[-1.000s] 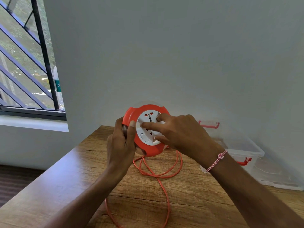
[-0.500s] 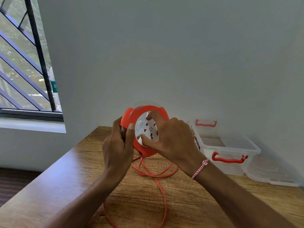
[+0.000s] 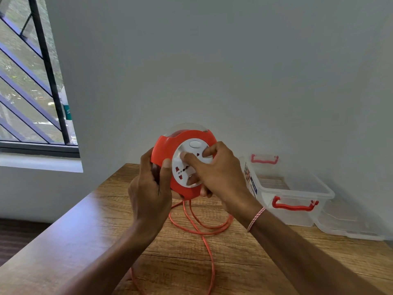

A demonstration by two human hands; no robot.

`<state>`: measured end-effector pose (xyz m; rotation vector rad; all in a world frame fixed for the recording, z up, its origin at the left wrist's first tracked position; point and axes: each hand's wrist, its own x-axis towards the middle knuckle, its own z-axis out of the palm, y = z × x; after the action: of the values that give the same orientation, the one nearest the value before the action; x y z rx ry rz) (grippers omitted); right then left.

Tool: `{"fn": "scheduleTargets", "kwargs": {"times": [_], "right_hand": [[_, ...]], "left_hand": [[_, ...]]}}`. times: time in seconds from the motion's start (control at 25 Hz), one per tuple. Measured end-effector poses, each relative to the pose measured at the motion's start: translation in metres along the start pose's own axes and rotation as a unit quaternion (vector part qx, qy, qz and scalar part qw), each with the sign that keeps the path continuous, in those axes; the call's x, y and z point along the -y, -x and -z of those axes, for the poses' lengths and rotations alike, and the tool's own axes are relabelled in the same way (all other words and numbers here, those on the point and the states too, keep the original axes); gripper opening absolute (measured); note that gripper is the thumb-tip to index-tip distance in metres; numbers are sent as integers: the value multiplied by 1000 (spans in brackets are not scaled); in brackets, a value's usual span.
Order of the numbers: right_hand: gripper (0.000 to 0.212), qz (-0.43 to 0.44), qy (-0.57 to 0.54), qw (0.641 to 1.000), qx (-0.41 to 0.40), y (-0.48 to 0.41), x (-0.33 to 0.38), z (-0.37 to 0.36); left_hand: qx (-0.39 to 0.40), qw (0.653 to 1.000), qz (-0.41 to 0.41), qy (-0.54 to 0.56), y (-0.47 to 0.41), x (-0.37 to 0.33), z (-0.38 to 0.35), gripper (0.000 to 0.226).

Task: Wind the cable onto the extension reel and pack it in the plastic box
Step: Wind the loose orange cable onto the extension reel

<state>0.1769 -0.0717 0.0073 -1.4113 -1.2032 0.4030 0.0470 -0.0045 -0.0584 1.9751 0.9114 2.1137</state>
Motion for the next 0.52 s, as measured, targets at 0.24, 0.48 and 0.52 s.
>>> {"fn": "scheduleTargets", "kwargs": {"times": [0.24, 0.48, 0.52], "right_hand": [[52, 256, 349, 900, -58, -10, 2, 24], [64, 437, 501, 745, 57, -16, -2, 32], [65, 443, 502, 741, 55, -15, -3, 29]], "left_hand": [[8, 998, 62, 17, -3, 5, 0, 41], [8, 996, 82, 36, -5, 0, 2, 20], [10, 996, 85, 38, -5, 0, 2, 21]]}}
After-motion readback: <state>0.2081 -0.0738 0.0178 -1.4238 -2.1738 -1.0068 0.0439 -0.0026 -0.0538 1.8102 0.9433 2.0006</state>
